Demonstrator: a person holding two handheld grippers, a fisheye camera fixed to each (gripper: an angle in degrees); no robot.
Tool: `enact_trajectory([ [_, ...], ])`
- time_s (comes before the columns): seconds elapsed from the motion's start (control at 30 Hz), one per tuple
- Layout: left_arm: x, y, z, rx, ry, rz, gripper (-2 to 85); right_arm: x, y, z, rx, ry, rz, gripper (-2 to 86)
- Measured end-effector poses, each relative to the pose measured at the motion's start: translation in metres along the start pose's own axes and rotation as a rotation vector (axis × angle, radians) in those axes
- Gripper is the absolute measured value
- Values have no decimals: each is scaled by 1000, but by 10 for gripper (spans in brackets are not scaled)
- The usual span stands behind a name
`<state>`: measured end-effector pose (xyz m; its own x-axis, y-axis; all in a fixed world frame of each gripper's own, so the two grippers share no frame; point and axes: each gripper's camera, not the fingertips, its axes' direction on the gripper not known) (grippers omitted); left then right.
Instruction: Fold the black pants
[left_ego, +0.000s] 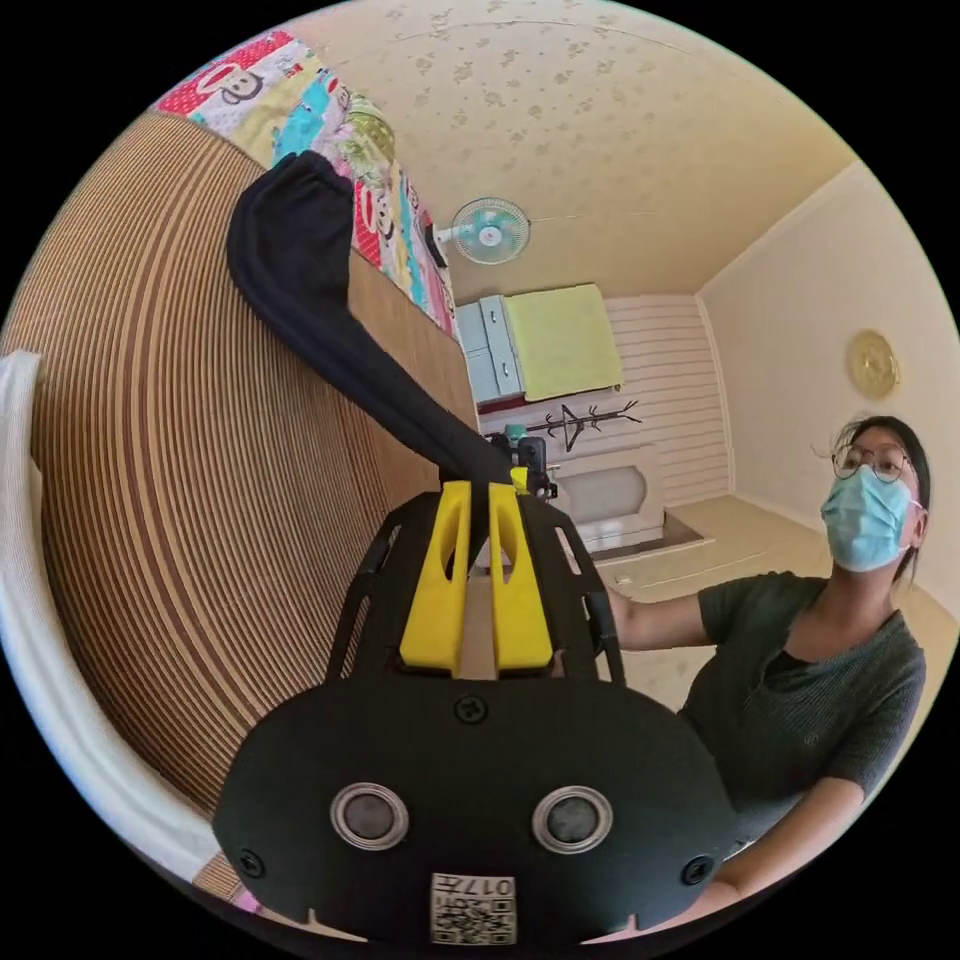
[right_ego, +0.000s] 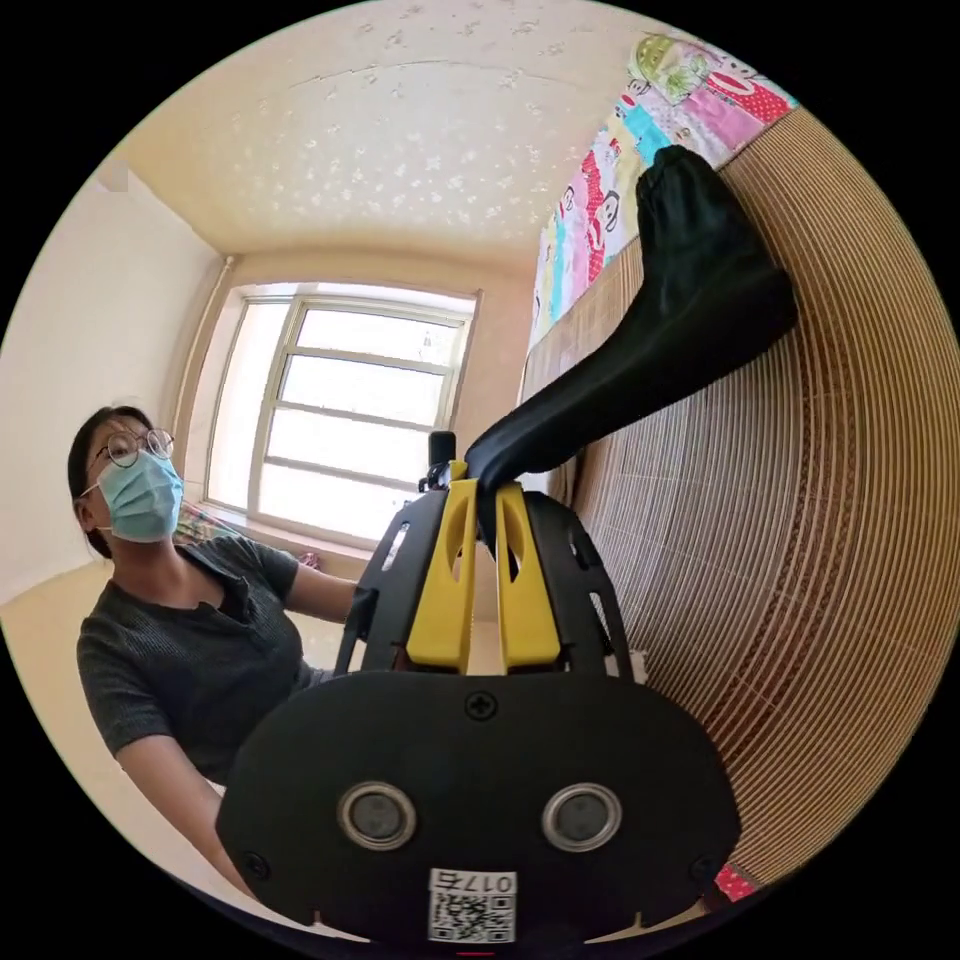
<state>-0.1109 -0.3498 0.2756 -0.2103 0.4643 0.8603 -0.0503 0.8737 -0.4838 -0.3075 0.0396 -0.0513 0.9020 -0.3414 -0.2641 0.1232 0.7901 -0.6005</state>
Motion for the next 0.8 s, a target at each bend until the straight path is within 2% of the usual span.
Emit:
enact_trajectory([
  [0.23,178,69,-21,42,74,212,35,-165,71,-17,25,-57,-195,16],
  [0.43,288,75,-27,105,132,416,36,-279,83,-35,112,-63,-352,15],
  [0.6,321,39,-20,154,28,491,36,-312,46,-43,157,41,-368,13],
  [0.7,301,2,-8,195,-110,398,36,-303,7,-39,146,184,-318,11],
  [0.77,278,-23,3,212,-176,346,36,-289,-27,-25,110,402,-341,9],
  [0.8,262,-39,10,213,-219,324,37,-282,-35,-21,100,443,-337,9],
])
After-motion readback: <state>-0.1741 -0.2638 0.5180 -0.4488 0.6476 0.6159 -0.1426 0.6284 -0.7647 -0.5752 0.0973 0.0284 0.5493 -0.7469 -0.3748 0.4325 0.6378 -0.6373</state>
